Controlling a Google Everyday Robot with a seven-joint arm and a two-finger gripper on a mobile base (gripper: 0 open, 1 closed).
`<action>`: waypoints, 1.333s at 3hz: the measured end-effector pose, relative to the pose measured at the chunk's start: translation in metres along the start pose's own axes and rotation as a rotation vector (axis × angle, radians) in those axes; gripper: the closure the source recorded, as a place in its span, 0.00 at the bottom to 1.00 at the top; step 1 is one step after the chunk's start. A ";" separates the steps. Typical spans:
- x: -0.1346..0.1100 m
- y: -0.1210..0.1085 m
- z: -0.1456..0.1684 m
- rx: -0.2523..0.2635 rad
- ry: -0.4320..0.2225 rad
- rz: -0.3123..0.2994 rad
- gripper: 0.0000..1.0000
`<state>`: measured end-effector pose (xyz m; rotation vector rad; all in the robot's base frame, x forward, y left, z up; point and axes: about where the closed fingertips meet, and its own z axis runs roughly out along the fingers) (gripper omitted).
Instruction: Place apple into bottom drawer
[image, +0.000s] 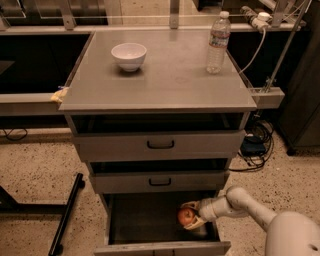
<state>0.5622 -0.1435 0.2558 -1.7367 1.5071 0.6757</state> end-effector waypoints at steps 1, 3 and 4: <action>0.026 -0.012 -0.002 0.050 0.015 0.013 1.00; 0.047 -0.005 0.036 0.004 -0.001 0.007 1.00; 0.077 0.000 0.069 -0.017 0.016 0.029 1.00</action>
Offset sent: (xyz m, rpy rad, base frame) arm 0.0088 -0.0063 -0.0454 0.0046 -0.0098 0.0085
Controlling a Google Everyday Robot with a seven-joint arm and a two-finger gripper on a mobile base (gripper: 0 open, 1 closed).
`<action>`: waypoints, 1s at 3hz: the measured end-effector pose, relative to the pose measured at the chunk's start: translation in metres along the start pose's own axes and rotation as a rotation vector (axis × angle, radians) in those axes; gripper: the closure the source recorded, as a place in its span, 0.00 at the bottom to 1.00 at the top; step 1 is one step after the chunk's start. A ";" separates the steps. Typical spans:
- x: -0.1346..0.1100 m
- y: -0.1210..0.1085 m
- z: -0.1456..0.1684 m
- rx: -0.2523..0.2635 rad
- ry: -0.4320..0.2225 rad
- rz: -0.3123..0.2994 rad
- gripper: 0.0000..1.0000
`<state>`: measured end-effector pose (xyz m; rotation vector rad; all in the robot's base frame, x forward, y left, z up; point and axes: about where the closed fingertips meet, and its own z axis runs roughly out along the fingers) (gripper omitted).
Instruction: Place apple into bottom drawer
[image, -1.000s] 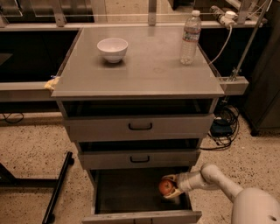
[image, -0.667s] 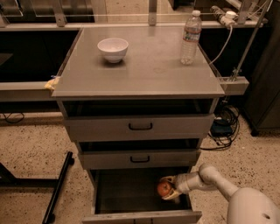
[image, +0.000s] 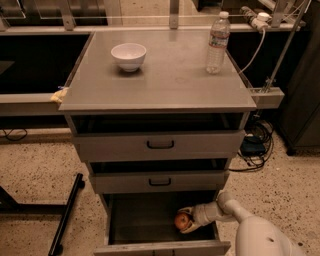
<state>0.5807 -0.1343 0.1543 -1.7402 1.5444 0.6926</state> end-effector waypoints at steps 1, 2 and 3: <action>0.000 0.000 0.001 -0.001 -0.001 0.000 1.00; 0.002 0.001 0.007 -0.014 0.010 0.005 1.00; 0.002 0.001 0.008 -0.014 0.011 0.005 0.82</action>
Offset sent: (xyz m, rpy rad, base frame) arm 0.0046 0.0030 -0.0102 -0.0328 0.0175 0.0059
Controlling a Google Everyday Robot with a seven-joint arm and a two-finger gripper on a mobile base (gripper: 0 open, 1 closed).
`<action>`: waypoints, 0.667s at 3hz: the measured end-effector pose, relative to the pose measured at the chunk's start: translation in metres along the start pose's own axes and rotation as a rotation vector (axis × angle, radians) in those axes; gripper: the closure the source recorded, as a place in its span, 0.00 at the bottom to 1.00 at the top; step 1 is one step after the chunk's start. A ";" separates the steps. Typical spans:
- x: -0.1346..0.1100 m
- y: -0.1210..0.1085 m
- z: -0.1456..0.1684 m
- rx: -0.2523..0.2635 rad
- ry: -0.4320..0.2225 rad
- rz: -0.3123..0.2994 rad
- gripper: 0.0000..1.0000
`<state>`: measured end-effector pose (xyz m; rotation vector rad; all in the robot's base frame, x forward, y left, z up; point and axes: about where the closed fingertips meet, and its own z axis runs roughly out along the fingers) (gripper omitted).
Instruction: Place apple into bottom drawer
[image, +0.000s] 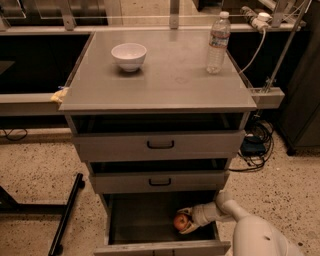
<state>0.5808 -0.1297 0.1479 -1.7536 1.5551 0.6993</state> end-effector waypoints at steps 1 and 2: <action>0.000 0.000 0.000 0.000 0.000 0.000 0.60; 0.000 0.000 0.000 0.000 0.000 0.000 0.35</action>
Offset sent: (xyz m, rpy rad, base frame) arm 0.0000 0.0000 0.0000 0.0000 0.0000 0.0000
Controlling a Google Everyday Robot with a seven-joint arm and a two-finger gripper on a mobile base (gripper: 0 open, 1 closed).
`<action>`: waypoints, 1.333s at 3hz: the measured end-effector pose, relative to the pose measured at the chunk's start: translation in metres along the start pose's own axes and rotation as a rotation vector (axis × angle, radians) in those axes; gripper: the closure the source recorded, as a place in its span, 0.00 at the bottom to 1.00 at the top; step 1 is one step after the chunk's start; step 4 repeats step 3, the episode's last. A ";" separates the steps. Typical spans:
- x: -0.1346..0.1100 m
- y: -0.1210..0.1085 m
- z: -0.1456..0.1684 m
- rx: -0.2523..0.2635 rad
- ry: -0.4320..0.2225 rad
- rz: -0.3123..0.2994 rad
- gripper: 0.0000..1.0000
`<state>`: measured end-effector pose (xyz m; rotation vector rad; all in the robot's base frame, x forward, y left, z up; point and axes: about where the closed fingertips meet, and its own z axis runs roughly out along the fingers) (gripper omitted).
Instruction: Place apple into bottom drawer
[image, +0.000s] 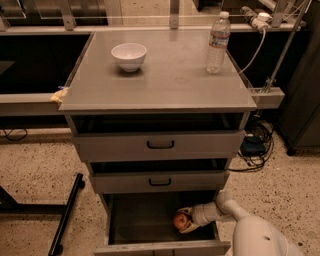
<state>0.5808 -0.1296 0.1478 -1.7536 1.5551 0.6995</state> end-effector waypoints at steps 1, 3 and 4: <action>0.000 0.000 0.000 0.000 0.000 0.000 0.13; 0.000 0.000 0.001 -0.001 0.000 0.000 0.00; 0.000 0.000 0.001 -0.001 0.000 0.000 0.00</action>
Offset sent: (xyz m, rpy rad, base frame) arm 0.0000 0.0000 0.0000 0.0000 0.0000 0.0000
